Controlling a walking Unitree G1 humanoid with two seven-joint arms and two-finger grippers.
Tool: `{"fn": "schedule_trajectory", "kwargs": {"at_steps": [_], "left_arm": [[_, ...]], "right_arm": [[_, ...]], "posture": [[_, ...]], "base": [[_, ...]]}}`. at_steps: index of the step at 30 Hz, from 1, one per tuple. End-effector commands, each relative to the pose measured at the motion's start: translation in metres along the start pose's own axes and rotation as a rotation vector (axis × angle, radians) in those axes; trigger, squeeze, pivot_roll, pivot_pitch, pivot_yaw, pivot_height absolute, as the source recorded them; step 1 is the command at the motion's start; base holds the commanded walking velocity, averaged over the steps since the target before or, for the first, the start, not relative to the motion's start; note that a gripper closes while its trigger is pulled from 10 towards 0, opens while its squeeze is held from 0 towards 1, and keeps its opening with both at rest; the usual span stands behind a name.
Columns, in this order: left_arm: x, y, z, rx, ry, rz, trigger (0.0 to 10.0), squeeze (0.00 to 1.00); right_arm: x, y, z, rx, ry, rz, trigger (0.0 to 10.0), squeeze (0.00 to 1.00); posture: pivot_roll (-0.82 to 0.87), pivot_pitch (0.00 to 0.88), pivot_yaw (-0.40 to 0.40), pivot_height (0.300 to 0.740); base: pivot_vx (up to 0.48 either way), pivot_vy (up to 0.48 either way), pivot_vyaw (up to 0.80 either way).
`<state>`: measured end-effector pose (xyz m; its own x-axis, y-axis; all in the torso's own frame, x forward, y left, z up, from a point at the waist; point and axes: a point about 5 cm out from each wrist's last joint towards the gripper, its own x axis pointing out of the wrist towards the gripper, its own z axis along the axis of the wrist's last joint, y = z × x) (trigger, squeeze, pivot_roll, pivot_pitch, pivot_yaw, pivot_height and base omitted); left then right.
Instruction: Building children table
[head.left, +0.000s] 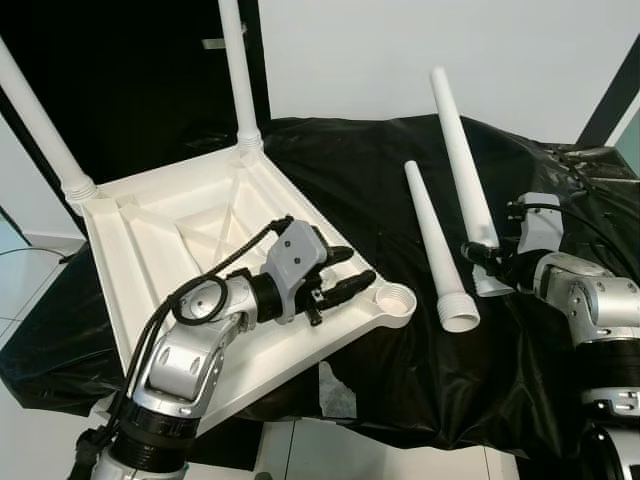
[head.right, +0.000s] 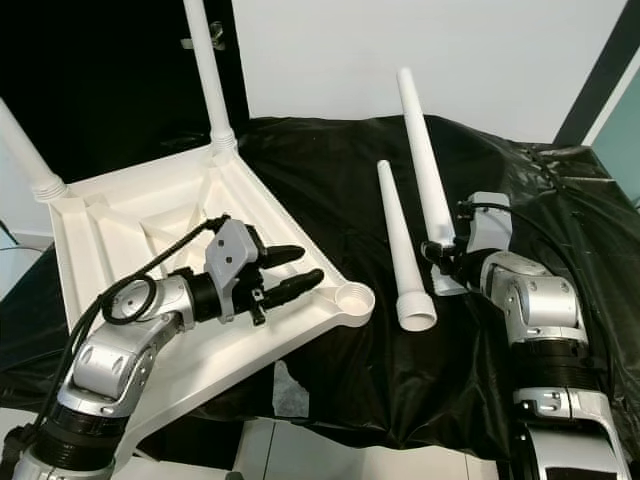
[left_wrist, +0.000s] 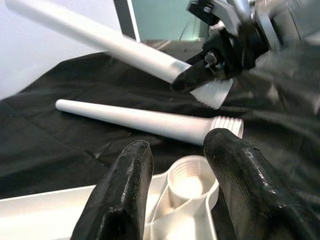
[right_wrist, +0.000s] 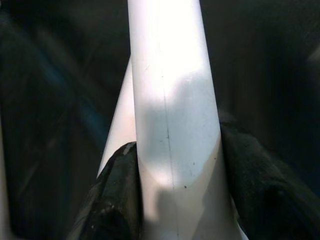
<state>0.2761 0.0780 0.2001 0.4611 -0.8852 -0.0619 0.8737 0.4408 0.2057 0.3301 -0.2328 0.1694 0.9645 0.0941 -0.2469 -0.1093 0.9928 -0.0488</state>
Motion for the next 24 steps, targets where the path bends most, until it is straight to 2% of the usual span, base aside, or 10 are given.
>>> {"fn": "schedule_trajectory", "kwargs": {"at_steps": [1, 6, 7, 8, 13, 16, 17, 19, 20, 24], "left_arm": [[0.002, 0.010, 0.000, -0.050, -0.002, 0.077, 10.0, 0.00], [0.005, 0.016, 0.002, -0.089, -0.036, 0.096, 10.0, 0.00], [0.005, 0.020, 0.003, -0.118, -0.049, 0.113, 10.0, 0.00], [0.008, 0.031, 0.006, -0.207, -0.078, 0.141, 10.0, 0.00], [0.010, 0.036, 0.009, -0.253, -0.112, 0.128, 10.0, 0.00], [0.012, 0.039, 0.011, -0.295, -0.143, 0.099, 10.0, 0.00], [0.013, 0.040, 0.010, -0.320, -0.148, 0.089, 10.0, 0.07], [0.014, 0.041, 0.010, -0.332, -0.149, 0.084, 10.0, 0.07], [0.015, 0.043, 0.012, -0.337, -0.162, 0.076, 10.0, 1.00], [0.019, 0.046, 0.019, -0.362, -0.189, 0.064, 10.0, 1.00]], "right_arm": [[-0.001, 0.011, 0.007, -0.022, -0.105, 0.008, 10.0, 0.00], [-0.005, 0.025, 0.010, -0.008, -0.183, 0.027, 10.0, 0.00], [-0.005, 0.031, 0.014, 0.000, -0.235, 0.044, 10.0, 0.00], [-0.006, 0.044, 0.023, -0.002, -0.336, 0.075, 10.0, 0.00], [-0.007, 0.058, 0.027, -0.012, -0.398, 0.125, 10.0, 0.00], [-0.008, 0.075, 0.028, -0.057, -0.448, 0.193, 10.0, 0.00], [-0.008, 0.081, 0.028, -0.068, -0.467, 0.218, 10.0, 0.00], [-0.008, 0.085, 0.028, -0.072, -0.480, 0.233, 10.0, 0.00], [-0.008, 0.093, 0.028, -0.088, -0.497, 0.263, 10.0, 0.00], [-0.010, 0.107, 0.029, -0.120, -0.531, 0.325, 10.0, 0.00]], "posture": [[0.01, 0.000, 0.004, 0.740], [0.01, 0.000, 0.006, 0.740], [0.01, 0.000, 0.009, 0.740], [0.01, 0.000, 0.011, 0.740], [0.01, 0.000, 0.015, 0.740], [0.01, 0.000, 0.018, 0.740], [0.00, 0.000, 0.023, 0.740], [0.00, 0.000, 0.023, 0.740], [0.00, 0.000, 0.024, 0.740], [0.01, 0.000, 0.025, 0.740]], "base": [[0.000, 0.000, 0.00], [0.000, 0.000, 0.00], [0.000, 0.000, 0.00], [0.000, 0.000, 0.00], [0.000, 0.000, 0.00], [0.000, 0.000, 0.00], [0.000, 0.000, 0.00], [0.000, 0.000, 0.00], [0.000, 0.000, 0.00], [0.000, 0.000, 0.00]]}}
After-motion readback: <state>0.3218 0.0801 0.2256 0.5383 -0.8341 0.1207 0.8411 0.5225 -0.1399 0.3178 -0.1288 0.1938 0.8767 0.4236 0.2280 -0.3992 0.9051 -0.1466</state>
